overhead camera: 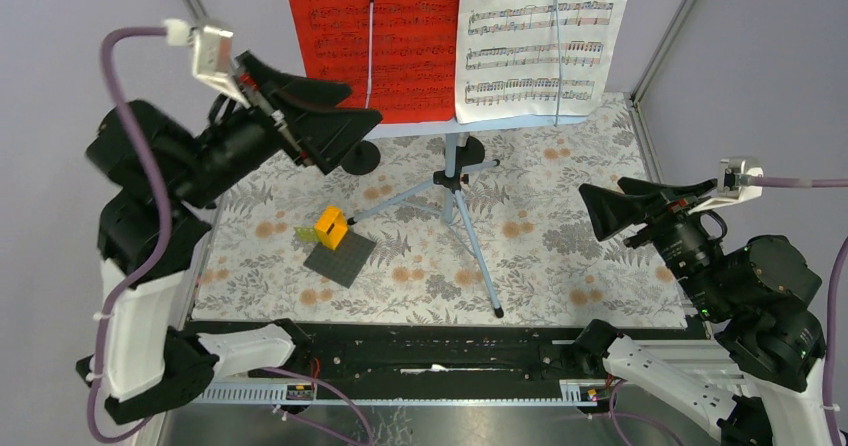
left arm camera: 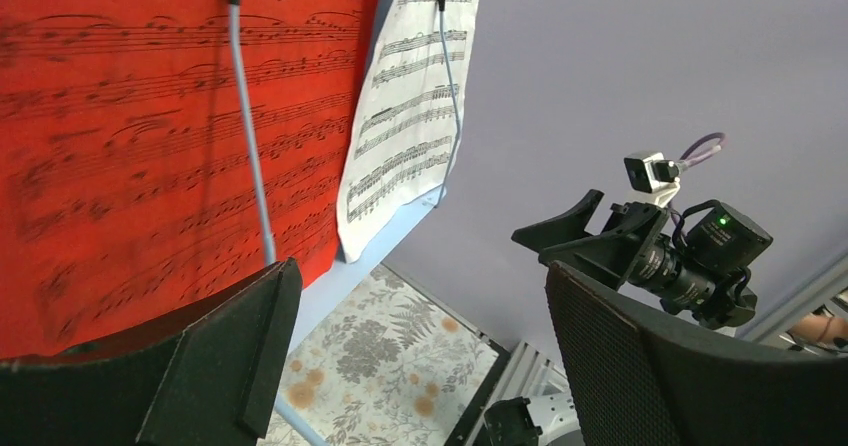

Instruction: Pack up the instrument practice props

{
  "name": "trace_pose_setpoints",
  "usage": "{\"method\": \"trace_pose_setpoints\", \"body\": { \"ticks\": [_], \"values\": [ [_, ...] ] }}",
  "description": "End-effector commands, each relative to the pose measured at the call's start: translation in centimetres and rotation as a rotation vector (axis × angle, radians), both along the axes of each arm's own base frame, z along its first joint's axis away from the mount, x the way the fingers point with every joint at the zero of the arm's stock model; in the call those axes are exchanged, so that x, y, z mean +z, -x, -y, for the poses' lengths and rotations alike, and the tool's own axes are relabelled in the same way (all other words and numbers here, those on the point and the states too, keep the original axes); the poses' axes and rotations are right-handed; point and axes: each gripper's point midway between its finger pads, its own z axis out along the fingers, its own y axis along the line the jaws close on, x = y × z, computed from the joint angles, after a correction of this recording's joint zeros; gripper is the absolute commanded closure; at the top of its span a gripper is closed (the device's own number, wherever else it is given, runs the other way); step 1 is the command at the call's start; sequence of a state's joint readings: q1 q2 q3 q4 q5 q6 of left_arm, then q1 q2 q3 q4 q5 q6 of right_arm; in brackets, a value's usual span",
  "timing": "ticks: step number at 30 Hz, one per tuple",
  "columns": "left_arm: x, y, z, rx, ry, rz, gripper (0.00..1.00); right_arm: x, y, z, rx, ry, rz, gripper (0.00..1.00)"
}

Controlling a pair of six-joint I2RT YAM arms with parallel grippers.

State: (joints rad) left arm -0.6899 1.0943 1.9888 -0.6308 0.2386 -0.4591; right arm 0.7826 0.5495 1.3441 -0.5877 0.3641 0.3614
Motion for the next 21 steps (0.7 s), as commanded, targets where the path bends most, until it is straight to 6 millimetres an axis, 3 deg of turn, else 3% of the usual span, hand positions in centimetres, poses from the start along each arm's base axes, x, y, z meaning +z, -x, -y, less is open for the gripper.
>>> {"method": "trace_pose_setpoints", "body": {
  "ticks": [1,6,11,14,21],
  "values": [
    [4.1,2.1,1.1,-0.128,0.073,0.113,0.03,-0.5,-0.7,0.7,-0.061,0.015,-0.017,0.00],
    [6.2,1.0,3.2,-0.188,0.118,0.136,0.03,-1.1,-0.9,1.0,-0.079,0.018,-0.026,0.00],
    [8.6,1.7,3.0,-0.209,0.162,0.199,0.02,-1.6,-0.9,0.9,-0.078,0.015,-0.035,0.00],
    [9.2,1.4,3.1,-0.202,0.183,0.220,0.01,-1.9,-1.0,1.1,-0.091,0.012,-0.042,0.00],
    [9.9,-1.3,4.4,-0.163,0.240,0.227,0.01,-1.9,-1.2,2.2,-0.148,-0.002,-0.041,0.00]
  ]
}}
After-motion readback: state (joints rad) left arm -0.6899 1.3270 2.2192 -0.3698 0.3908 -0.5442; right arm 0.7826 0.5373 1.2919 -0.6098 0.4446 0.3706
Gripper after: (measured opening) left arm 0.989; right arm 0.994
